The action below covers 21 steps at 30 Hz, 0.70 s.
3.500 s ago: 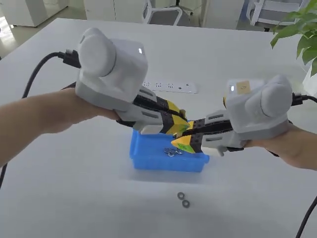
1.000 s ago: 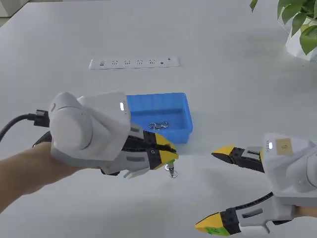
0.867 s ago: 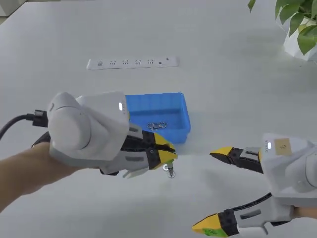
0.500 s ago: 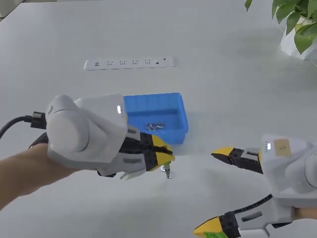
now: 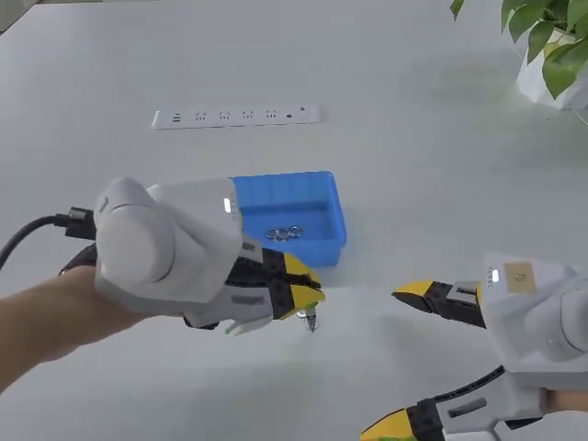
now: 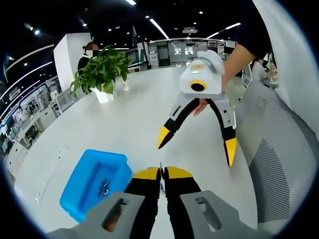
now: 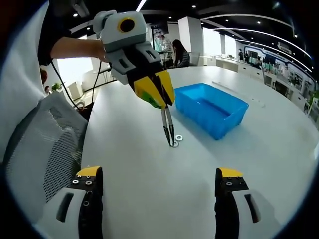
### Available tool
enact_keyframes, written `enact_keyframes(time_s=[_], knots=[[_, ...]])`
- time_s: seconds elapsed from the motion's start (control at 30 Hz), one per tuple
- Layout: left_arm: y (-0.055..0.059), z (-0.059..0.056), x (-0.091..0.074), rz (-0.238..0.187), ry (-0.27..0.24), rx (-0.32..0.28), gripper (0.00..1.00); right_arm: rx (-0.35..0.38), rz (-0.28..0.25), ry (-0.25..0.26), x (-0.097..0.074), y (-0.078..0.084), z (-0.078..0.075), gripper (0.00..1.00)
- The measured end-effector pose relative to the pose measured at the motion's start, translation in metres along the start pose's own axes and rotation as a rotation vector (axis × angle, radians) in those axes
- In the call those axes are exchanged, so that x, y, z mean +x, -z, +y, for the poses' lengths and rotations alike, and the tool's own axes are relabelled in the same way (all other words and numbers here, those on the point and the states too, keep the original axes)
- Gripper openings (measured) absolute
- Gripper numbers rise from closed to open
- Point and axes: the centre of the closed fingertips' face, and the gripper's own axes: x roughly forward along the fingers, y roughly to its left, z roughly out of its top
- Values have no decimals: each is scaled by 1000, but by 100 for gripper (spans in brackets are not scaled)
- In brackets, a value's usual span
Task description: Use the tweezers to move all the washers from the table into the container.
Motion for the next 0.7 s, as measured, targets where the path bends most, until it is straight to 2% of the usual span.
enact_keyframes(time_s=[0.17, 0.23, 0.33, 0.47, 0.67, 0.7], knots=[[2, 2, 0, 11, 0, -1, 7, 10, -25, -30, 9, -12, 5, 90], [2, 4, 0, 12, -1, -13, 7, 21, -33, -51, 11, -15, 7, 84], [1, 3, 1, 16, 13, -32, 7, 46, -58, -45, 19, -24, 3, 76], [0, 2, 2, 17, 18, -26, 7, 51, -84, -56, 26, -37, -2, 67], [-1, -1, 5, 16, 33, -34, 7, -22, -58, -82, 41, -47, -2, 58], [-1, -1, 5, 15, 30, -35, 7, -41, -54, -64, 44, -49, -7, 55]])
